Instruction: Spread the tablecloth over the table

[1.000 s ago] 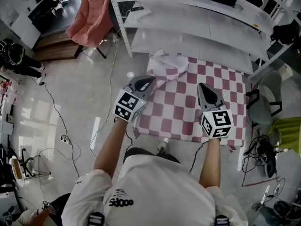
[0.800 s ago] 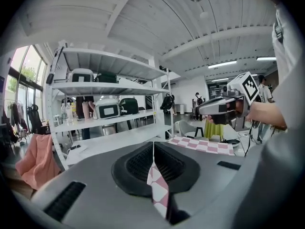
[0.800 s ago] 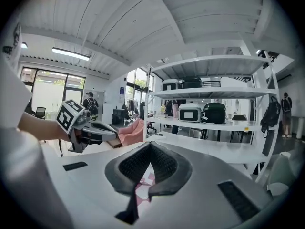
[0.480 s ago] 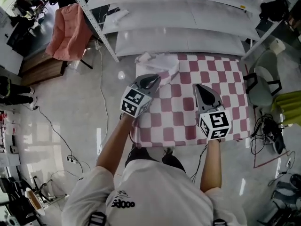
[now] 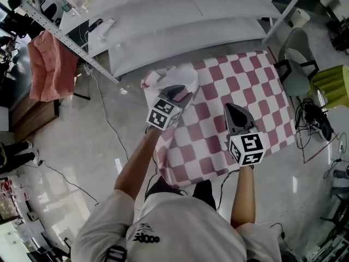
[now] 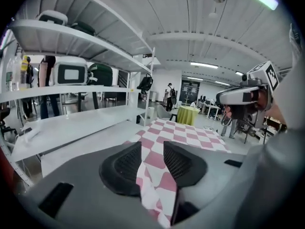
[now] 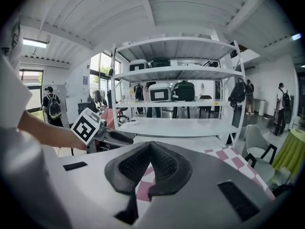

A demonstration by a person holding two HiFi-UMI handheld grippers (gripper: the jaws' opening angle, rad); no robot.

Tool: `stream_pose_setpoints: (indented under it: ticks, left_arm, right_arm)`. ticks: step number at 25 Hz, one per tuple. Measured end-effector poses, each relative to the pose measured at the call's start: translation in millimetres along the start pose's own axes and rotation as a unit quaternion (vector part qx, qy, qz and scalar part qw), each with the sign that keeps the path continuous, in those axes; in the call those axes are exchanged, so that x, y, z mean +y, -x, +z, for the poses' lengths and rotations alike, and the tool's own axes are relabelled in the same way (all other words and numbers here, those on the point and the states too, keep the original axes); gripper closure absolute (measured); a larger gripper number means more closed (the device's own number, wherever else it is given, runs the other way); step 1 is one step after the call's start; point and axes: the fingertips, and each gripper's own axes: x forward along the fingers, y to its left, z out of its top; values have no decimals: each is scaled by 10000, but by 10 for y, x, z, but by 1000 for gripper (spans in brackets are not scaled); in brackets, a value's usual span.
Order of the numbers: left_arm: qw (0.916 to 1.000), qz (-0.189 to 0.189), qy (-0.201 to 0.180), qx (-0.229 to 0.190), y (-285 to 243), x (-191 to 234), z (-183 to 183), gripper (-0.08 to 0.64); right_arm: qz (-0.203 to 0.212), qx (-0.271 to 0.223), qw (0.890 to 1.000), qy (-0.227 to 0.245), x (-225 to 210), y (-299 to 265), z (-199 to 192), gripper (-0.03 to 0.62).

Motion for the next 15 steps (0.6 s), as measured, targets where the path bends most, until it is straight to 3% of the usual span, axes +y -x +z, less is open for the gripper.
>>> stream_pose_setpoints:
  ticks: [9, 15]
  left_arm:
    - [9967, -481, 378, 540, -864, 376, -421, 356]
    - [9929, -618, 373, 940, -1311, 476, -685, 342]
  right_arm:
    - [-474, 432, 9976, -255, -331, -225, -359, 577]
    - [-618, 601, 9951, -491, -505, -297, -646, 577]
